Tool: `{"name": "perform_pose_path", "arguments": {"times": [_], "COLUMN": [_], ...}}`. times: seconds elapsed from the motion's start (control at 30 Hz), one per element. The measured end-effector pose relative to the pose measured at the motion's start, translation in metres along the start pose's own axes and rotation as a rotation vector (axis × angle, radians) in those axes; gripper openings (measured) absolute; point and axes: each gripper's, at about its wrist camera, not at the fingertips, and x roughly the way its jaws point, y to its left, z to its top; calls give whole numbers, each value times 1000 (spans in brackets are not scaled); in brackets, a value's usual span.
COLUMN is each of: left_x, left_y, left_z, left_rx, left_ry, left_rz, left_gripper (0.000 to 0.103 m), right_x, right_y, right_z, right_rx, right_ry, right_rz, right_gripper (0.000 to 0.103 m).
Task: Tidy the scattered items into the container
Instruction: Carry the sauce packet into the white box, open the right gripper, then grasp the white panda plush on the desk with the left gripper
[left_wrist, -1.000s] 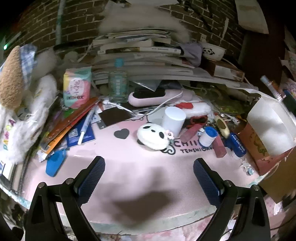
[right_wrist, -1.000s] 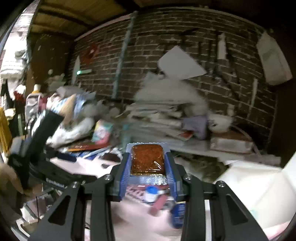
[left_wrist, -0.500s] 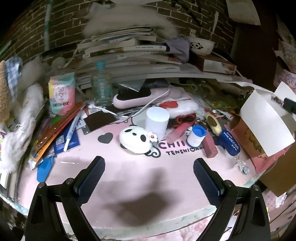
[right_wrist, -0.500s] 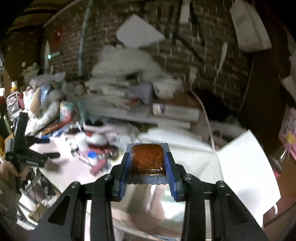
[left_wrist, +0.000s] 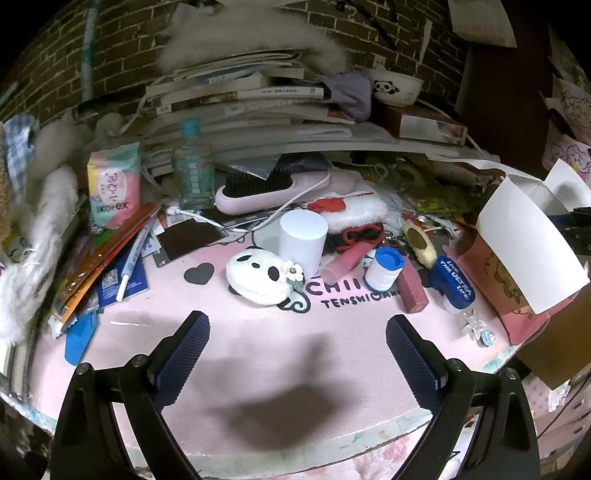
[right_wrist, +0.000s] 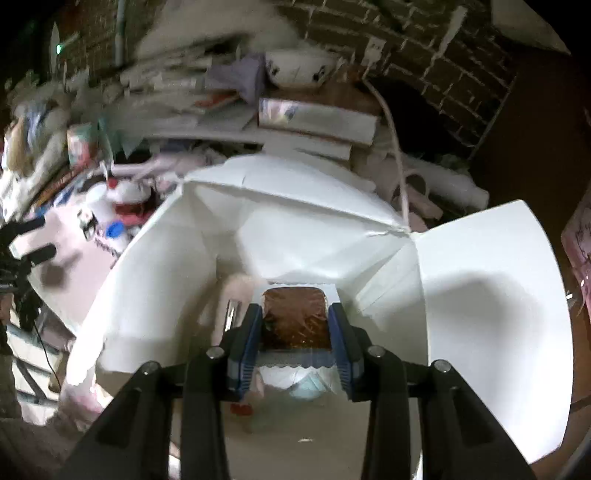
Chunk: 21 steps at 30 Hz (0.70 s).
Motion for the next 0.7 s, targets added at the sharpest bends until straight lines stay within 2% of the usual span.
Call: {"name": "perform_pose_path", "arguments": {"times": [0.13, 0.27, 0.37, 0.43, 0.53, 0.6, 0.7], "left_x": [2, 6, 11, 15, 23, 27, 33], "left_y": [-1, -1, 1, 2, 6, 9, 13], "left_z": [1, 1, 1, 1, 0, 0, 0], "left_rx": [5, 4, 4, 3, -6, -12, -18], "left_ry": [-2, -3, -5, -5, -6, -10, -19], "left_rz": [-2, -12, -14, -16, -20, -19, -19], "left_gripper": [96, 96, 96, 96, 96, 96, 95], "right_x": [7, 11, 10, 7, -5, -19, -37], "right_y": [1, 4, 6, 7, 9, 14, 33], "right_z": [5, 8, 8, 9, 11, 11, 9], "right_rx": [-23, -42, -57, -58, -52, -36, -35], "right_ry": [64, 79, 73, 53, -16, -87, -190], "right_rz": [-9, -16, -21, -33, -48, -1, 93], "right_gripper": [34, 34, 41, 51, 53, 53, 60]}}
